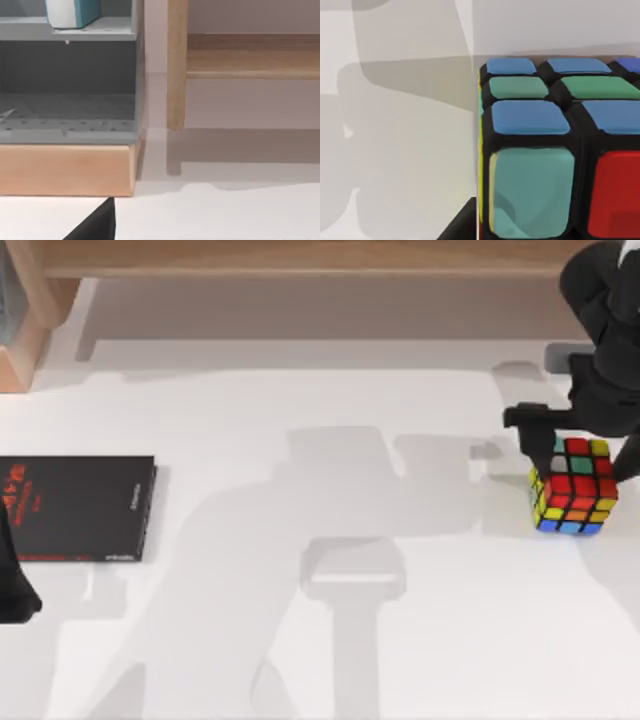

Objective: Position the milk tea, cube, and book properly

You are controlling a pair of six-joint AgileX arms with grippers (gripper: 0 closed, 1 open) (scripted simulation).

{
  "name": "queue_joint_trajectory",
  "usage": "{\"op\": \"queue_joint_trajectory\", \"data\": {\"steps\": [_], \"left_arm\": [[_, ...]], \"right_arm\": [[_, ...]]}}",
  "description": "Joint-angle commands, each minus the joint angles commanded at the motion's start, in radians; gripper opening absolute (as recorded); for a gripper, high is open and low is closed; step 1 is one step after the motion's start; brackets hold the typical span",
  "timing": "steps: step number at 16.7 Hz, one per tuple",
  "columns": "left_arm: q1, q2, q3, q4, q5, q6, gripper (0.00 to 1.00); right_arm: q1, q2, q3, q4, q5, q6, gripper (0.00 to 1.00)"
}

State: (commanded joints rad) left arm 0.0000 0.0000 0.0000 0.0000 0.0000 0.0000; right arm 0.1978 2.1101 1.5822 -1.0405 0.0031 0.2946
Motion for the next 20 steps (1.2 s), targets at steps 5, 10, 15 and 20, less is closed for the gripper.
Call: {"op": "queue_joint_trajectory", "data": {"steps": [5,10,15,20], "left_arm": [[0.000,0.000,0.000,0.000,0.000,0.000,1.00],[0.000,0.000,0.000,0.000,0.000,0.000,1.00],[0.000,0.000,0.000,0.000,0.000,0.000,1.00],[0.000,0.000,0.000,0.000,0.000,0.000,1.00]], "right_arm": [[-0.001,-0.023,0.068,-0.094,0.000,-0.001,0.00],[0.001,-0.023,0.074,-0.099,0.000,0.000,0.00],[0.155,-0.039,0.131,0.064,0.074,-0.089,0.00],[0.415,-0.063,0.216,0.433,0.275,-0.213,0.00]]}}
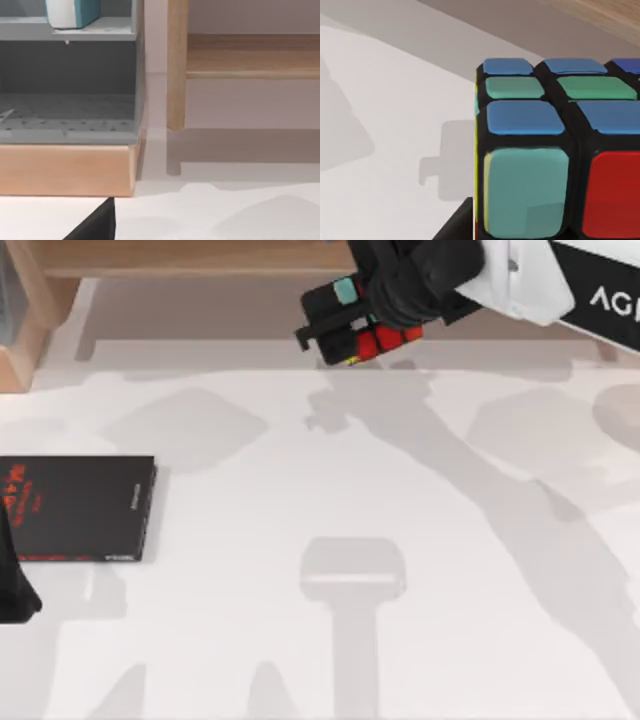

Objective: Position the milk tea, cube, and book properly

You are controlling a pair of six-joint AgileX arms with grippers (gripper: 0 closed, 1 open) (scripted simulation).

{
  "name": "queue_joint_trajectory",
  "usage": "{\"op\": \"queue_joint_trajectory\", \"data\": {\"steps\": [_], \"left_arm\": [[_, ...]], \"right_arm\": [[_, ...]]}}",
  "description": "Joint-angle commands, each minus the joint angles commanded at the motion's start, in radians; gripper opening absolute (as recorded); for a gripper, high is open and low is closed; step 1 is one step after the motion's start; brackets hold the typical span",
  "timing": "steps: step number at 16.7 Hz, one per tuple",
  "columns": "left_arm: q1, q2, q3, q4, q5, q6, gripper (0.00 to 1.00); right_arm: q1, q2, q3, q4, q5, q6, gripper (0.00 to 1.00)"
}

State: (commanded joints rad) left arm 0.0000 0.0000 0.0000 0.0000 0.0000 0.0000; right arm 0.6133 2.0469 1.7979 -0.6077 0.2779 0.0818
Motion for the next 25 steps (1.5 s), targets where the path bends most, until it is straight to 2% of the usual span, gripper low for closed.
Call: {"op": "queue_joint_trajectory", "data": {"steps": [5,8,10,18,21,25], "left_arm": [[0.000,0.000,0.000,0.000,0.000,0.000,1.00],[0.000,0.000,0.000,0.000,0.000,0.000,1.00],[0.000,0.000,0.000,0.000,0.000,0.000,1.00],[0.000,0.000,0.000,0.000,0.000,0.000,1.00],[0.000,0.000,0.000,0.000,0.000,0.000,1.00],[0.000,0.000,0.000,0.000,0.000,0.000,1.00]], "right_arm": [[0.148,-0.056,0.069,0.393,0.281,-0.063,0.00],[0.144,-0.082,0.105,0.552,0.427,-0.069,0.00],[0.128,-0.092,0.120,0.608,0.484,-0.065,0.00],[0.124,-0.104,0.159,0.606,0.501,-0.054,0.00],[0.113,-0.113,0.290,0.559,0.510,-0.038,0.00],[0.081,-0.011,0.602,0.463,0.501,-0.027,0.00]]}}
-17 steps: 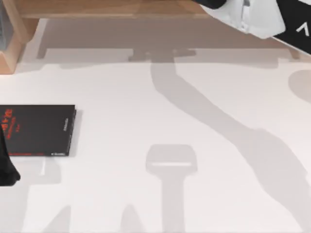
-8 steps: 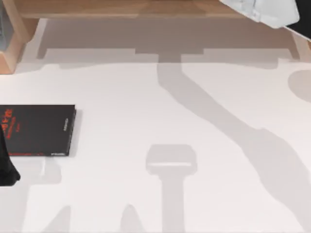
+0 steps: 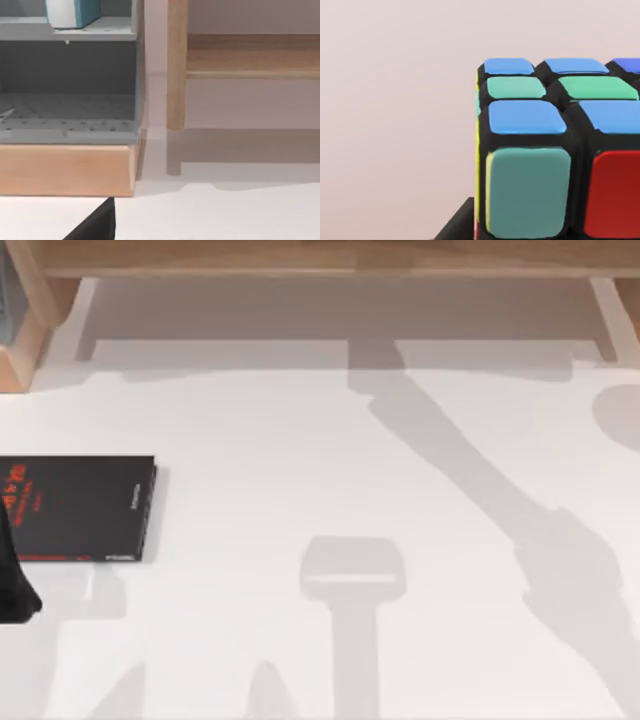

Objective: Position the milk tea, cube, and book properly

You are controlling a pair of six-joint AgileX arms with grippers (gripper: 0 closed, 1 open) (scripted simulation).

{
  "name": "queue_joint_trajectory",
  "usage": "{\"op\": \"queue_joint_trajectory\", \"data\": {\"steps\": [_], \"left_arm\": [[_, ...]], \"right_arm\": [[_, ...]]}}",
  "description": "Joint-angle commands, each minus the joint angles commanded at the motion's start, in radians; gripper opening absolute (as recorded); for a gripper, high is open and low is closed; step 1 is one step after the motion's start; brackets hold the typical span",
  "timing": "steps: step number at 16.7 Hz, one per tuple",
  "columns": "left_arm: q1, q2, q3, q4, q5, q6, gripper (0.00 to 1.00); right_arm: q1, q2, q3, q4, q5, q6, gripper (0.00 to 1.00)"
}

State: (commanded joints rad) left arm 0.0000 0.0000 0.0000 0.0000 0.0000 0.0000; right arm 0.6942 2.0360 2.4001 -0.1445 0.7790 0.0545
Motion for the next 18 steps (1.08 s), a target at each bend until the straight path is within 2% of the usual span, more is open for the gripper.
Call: {"op": "queue_joint_trajectory", "data": {"steps": [3,6,9,14,18], "left_arm": [[0.000,0.000,0.000,0.000,0.000,0.000,1.00],[0.000,0.000,0.000,0.000,0.000,0.000,1.00],[0.000,0.000,0.000,0.000,0.000,0.000,1.00],[0.000,0.000,0.000,0.000,0.000,0.000,1.00],[0.000,0.000,0.000,0.000,0.000,0.000,1.00]], "right_arm": [[-0.034,0.176,0.229,-0.079,-0.037,-0.009,0.00],[-0.069,0.348,0.367,-0.144,-0.086,-0.026,0.00],[-0.092,0.437,0.417,-0.183,-0.125,-0.041,0.00],[-0.095,0.450,0.414,-0.191,-0.132,-0.044,0.00],[-0.095,0.450,0.414,-0.191,-0.132,-0.044,0.30]]}}
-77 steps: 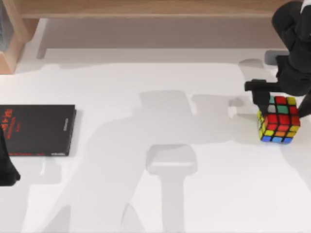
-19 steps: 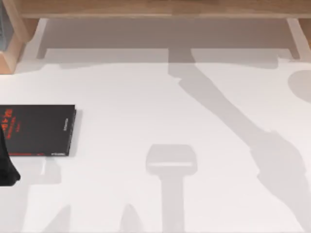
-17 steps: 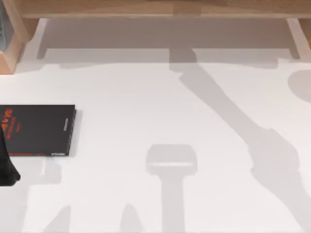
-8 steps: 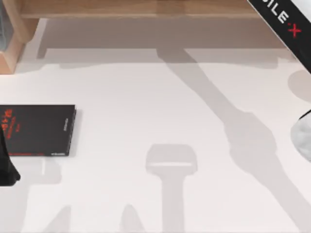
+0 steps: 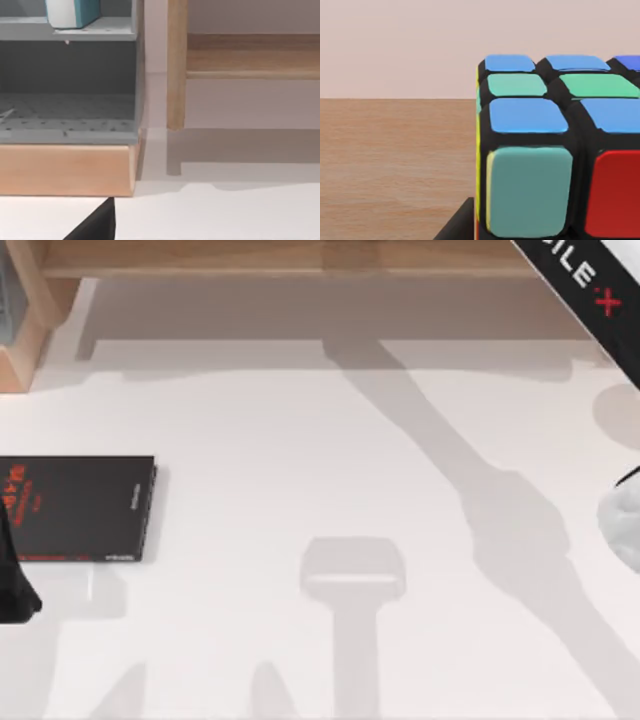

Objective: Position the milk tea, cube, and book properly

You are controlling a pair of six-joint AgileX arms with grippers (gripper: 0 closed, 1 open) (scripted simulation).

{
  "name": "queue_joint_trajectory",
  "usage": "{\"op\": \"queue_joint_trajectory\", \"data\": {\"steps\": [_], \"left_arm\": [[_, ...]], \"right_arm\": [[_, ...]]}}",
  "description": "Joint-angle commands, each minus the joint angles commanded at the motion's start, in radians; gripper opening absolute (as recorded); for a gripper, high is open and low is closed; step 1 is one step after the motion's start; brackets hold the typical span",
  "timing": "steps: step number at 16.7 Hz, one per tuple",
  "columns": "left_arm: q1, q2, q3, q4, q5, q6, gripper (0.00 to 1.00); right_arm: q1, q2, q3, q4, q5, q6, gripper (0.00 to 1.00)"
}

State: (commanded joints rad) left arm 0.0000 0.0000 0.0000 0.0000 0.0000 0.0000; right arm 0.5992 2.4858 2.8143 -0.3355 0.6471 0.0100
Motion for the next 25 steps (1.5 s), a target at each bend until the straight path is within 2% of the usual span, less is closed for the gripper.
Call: {"op": "queue_joint_trajectory", "data": {"steps": [9,20,25], "left_arm": [[0.000,0.000,0.000,0.000,0.000,0.000,1.00],[0.000,0.000,0.000,0.000,0.000,0.000,1.00],[0.000,0.000,0.000,0.000,0.000,0.000,1.00]], "right_arm": [[0.000,0.000,0.000,0.000,0.000,0.000,0.98],[0.006,-0.012,-0.016,0.009,0.000,0.000,1.00],[0.016,-0.130,-0.233,0.101,0.018,0.003,1.00]]}}
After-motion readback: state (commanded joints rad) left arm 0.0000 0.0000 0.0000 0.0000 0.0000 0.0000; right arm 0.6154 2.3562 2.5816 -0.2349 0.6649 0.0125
